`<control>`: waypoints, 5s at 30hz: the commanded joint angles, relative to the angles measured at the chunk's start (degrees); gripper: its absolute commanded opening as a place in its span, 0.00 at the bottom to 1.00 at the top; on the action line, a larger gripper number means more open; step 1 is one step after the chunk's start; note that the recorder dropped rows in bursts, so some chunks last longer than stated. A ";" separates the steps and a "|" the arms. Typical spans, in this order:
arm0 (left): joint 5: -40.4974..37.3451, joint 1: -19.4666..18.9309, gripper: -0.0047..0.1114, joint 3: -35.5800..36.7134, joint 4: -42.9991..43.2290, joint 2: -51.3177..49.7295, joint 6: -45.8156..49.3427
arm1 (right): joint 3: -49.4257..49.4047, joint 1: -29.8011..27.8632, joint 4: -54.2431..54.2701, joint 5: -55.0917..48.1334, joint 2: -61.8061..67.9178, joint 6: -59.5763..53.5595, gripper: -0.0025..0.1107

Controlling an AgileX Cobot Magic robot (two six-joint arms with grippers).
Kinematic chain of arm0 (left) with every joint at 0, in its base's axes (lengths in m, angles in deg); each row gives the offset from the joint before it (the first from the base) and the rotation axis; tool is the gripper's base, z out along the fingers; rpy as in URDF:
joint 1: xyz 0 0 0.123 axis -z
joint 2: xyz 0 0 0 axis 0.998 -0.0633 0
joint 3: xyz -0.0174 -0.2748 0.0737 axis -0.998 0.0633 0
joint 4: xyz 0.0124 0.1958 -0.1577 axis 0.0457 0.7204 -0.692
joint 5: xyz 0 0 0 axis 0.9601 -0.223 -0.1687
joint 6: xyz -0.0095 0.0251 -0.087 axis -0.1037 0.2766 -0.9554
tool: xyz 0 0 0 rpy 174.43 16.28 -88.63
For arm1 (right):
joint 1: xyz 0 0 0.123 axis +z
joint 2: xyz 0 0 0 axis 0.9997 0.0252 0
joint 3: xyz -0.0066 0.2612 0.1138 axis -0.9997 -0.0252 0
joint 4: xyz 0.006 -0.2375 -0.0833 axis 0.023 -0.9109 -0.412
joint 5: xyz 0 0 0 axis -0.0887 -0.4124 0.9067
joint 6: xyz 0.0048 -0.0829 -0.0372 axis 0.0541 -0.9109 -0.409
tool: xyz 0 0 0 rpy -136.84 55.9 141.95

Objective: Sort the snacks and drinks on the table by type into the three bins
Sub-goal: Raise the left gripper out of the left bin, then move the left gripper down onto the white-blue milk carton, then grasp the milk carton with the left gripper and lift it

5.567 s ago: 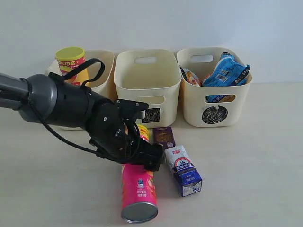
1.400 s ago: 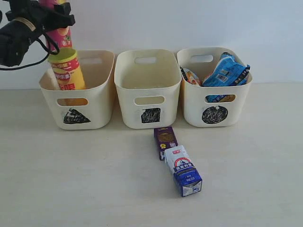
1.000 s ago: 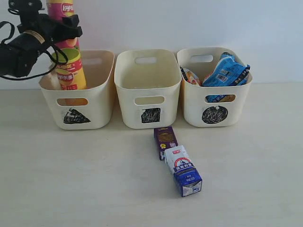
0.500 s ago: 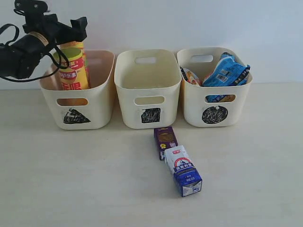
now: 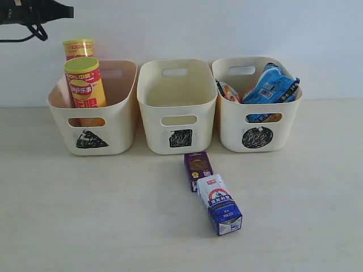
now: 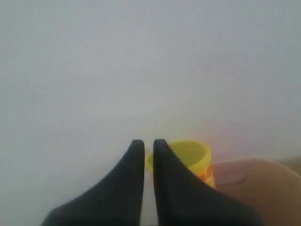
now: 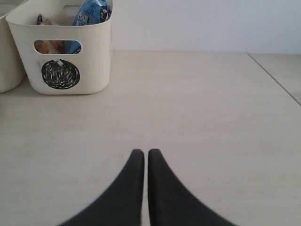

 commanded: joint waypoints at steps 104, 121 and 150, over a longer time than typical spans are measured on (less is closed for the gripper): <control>-32.90 42.64 0.87 5.19 -18.86 -17.03 -13.43 | -0.24 -0.15 0.07 0.19 -0.27 0.00 0.02; -38.65 42.64 0.07 5.19 -19.69 -16.88 -9.11 | -0.24 -0.15 0.07 0.19 -0.27 0.00 0.02; -18.29 39.18 0.07 5.19 -2.15 6.62 6.62 | -0.24 -0.15 0.07 0.19 -0.27 0.00 0.02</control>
